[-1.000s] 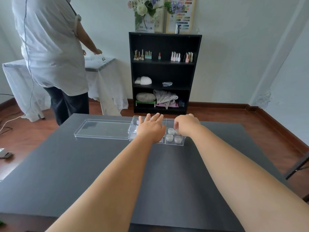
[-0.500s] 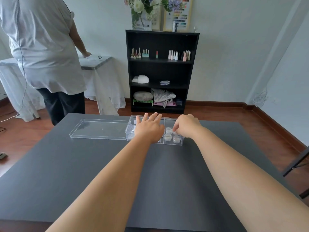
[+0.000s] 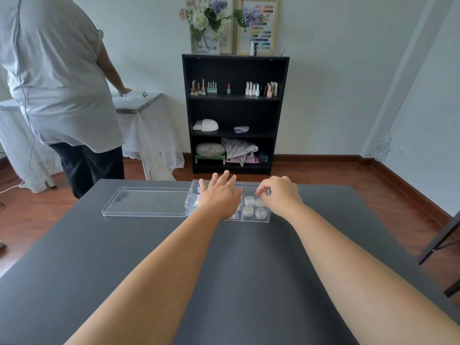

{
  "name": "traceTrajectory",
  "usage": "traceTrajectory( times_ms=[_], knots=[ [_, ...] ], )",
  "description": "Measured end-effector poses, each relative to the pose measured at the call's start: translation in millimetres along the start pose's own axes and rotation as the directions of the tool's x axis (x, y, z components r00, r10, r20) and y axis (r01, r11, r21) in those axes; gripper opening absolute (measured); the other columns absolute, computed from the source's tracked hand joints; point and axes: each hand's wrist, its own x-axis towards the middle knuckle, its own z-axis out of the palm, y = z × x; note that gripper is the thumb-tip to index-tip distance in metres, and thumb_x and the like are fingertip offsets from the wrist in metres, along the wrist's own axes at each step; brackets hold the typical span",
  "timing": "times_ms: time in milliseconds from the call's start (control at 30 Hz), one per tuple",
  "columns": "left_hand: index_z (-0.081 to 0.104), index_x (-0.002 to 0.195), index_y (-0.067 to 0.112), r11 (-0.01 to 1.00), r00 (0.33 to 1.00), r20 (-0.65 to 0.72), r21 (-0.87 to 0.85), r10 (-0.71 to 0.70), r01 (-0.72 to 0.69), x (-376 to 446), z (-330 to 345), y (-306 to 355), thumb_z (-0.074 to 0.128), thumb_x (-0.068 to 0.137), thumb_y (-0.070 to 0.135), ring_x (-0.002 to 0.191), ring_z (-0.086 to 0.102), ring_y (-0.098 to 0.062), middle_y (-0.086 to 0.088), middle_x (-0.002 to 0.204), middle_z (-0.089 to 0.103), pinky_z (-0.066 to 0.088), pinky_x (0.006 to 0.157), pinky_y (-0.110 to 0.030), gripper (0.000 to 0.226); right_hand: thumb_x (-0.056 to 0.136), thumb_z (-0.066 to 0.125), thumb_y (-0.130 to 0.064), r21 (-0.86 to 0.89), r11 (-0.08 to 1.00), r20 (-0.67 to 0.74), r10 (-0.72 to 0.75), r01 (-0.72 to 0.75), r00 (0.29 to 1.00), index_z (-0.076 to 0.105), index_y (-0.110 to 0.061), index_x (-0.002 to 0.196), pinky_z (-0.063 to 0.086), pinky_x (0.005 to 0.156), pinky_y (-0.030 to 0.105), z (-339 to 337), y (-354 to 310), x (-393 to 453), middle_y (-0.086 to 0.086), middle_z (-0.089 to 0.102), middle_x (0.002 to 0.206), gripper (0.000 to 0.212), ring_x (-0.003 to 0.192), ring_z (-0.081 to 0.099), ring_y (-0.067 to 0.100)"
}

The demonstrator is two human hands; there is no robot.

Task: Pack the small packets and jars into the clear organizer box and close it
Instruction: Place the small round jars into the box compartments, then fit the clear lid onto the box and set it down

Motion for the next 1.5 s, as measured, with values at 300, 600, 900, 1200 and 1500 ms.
traceTrajectory(
  times_ms=[300, 600, 900, 1200, 1500],
  knots=[
    [0.052, 0.132, 0.032, 0.963, 0.905, -0.384, -0.256, -0.185, 0.088, -30.8, -26.0, -86.6, 0.039, 0.094, 0.044, 0.133, 0.036, -0.025, 0.001, 0.143, 0.047, 0.025, 0.109, -0.047, 0.043, 0.093, 0.055, -0.024, 0.350, 0.936, -0.135, 0.099, -0.046, 0.986, 0.064, -0.031, 0.091, 0.039, 0.066, 0.019, 14.4, 21.2, -19.6, -0.010, 0.049, 0.112, 0.012, 0.083, 0.052, 0.005],
    [0.059, 0.106, 0.042, 0.958, 0.939, -0.188, -0.063, -0.287, 0.280, -100.2, -17.6, -186.3, 0.035, 0.095, 0.046, 0.113, 0.051, -0.024, 0.003, 0.125, 0.056, 0.032, 0.097, -0.042, 0.027, 0.099, 0.043, -0.031, 0.679, 0.726, -0.224, 0.342, -0.106, 0.913, 0.057, -0.027, 0.111, 0.042, 0.080, 0.025, 21.1, 25.4, -57.4, -0.001, 0.052, 0.119, 0.019, 0.096, 0.054, 0.007],
    [0.056, 0.095, 0.041, 0.982, 0.960, -0.209, -0.011, -0.185, 0.187, -168.9, -32.9, -185.7, 0.047, 0.094, 0.035, 0.106, 0.054, -0.021, 0.008, 0.113, 0.057, 0.032, 0.091, -0.042, 0.011, 0.092, 0.052, -0.017, 0.584, 0.811, -0.334, 0.284, -0.039, 0.899, 0.054, -0.020, 0.114, 0.041, 0.069, 0.030, 28.7, 8.0, -98.2, -0.004, 0.054, 0.111, 0.022, 0.071, 0.051, 0.008],
    [0.058, 0.089, 0.044, 0.999, 0.998, -0.057, 0.027, 0.021, -0.020, -209.8, -59.0, -125.1, 0.049, 0.093, 0.039, 0.098, 0.057, -0.008, 0.020, 0.103, 0.057, 0.026, 0.095, -0.036, 0.011, 0.079, 0.067, -0.014, 0.166, 0.935, -0.156, -0.289, 0.313, 0.945, 0.061, -0.026, 0.106, 0.042, 0.059, 0.023, 38.6, -22.0, -139.1, -0.013, 0.054, 0.091, 0.029, 0.073, 0.045, -0.007],
    [0.066, 0.090, 0.040, 0.957, 0.986, 0.052, -0.253, 0.158, -0.140, -201.4, -92.7, -60.6, 0.058, 0.092, 0.033, 0.094, 0.061, 0.003, 0.022, 0.093, 0.067, 0.050, 0.091, -0.036, 0.011, 0.079, 0.078, -0.014, 0.392, 0.844, -0.171, -0.323, 0.365, 0.931, 0.076, -0.021, 0.089, 0.054, 0.064, 0.036, 39.3, -28.7, -150.1, -0.009, 0.064, 0.086, 0.012, 0.066, 0.058, 0.015]
  ],
)
